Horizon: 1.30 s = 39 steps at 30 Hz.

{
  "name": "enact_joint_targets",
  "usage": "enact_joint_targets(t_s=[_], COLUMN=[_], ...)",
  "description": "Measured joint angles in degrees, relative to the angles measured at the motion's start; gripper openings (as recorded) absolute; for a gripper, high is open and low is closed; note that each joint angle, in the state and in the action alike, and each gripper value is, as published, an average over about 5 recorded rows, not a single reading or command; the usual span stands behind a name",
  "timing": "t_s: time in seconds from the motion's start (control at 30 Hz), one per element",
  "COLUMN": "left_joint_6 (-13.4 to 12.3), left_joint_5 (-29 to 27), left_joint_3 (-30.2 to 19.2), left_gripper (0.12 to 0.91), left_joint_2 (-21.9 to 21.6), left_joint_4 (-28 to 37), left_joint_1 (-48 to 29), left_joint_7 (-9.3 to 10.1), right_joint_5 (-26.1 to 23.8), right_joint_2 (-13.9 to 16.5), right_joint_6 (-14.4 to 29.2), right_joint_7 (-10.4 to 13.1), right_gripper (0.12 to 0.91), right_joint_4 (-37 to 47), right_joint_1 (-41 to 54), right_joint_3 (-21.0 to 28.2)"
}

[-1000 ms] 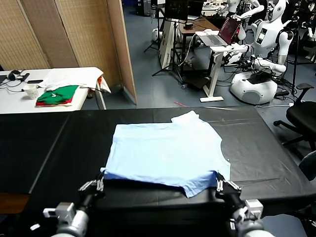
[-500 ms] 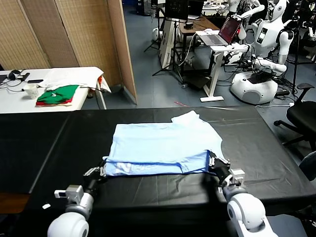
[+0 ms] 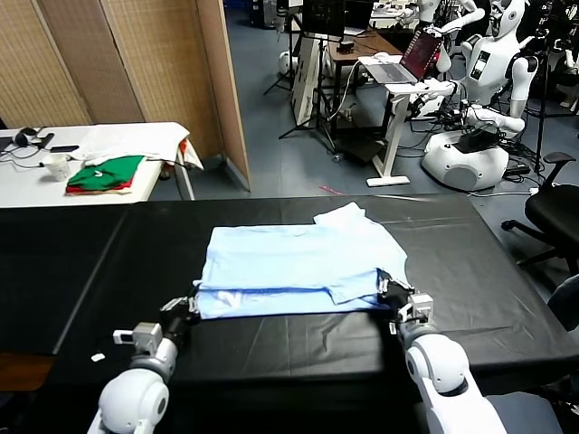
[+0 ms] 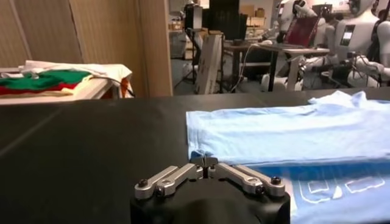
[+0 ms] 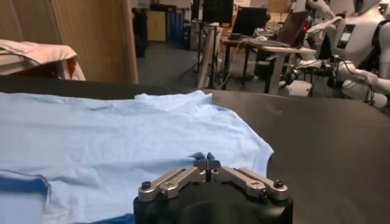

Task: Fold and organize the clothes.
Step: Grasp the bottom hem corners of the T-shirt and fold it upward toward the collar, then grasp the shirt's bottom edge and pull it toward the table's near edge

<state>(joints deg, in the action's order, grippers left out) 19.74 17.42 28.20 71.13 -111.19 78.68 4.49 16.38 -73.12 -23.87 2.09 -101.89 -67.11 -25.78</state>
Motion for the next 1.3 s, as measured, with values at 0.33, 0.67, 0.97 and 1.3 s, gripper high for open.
enact_joint_targets(t_s=[0.33, 0.67, 0.97, 1.3], left_joint_6=[0.9, 1.0, 1.0, 1.0], left_joint_5=[0.0, -0.5, -0.8, -1.1], left_joint_3=[-1.1, 0.6, 1.1, 1.1], left_gripper=[0.459, 0.898, 0.907, 0.588], left_joint_2=[0.7, 0.9, 1.1, 0.9], left_joint_4=[0.6, -2.1, -2.9, -2.9], left_joint_1=[-0.9, 3.8, 6.7, 8.0], left_joint_7=[0.15, -0.11, -0.64, -1.20], right_joint_5=[4.0, 8.8, 9.5, 9.1], right_joint_2=[3.7, 6.8, 7.3, 7.1], right_joint_6=[-2.5, -2.1, -2.3, -2.4], right_joint_7=[-1.3, -1.2, -1.3, -2.0], right_gripper=[0.630, 0.906, 0.858, 0.520], right_joint_4=[-9.4, -13.0, -13.1, -12.0], right_joint_1=[-6.6, -14.1, -15.6, -15.9], right_joint_3=[-3.4, -8.5, -9.3, -8.3])
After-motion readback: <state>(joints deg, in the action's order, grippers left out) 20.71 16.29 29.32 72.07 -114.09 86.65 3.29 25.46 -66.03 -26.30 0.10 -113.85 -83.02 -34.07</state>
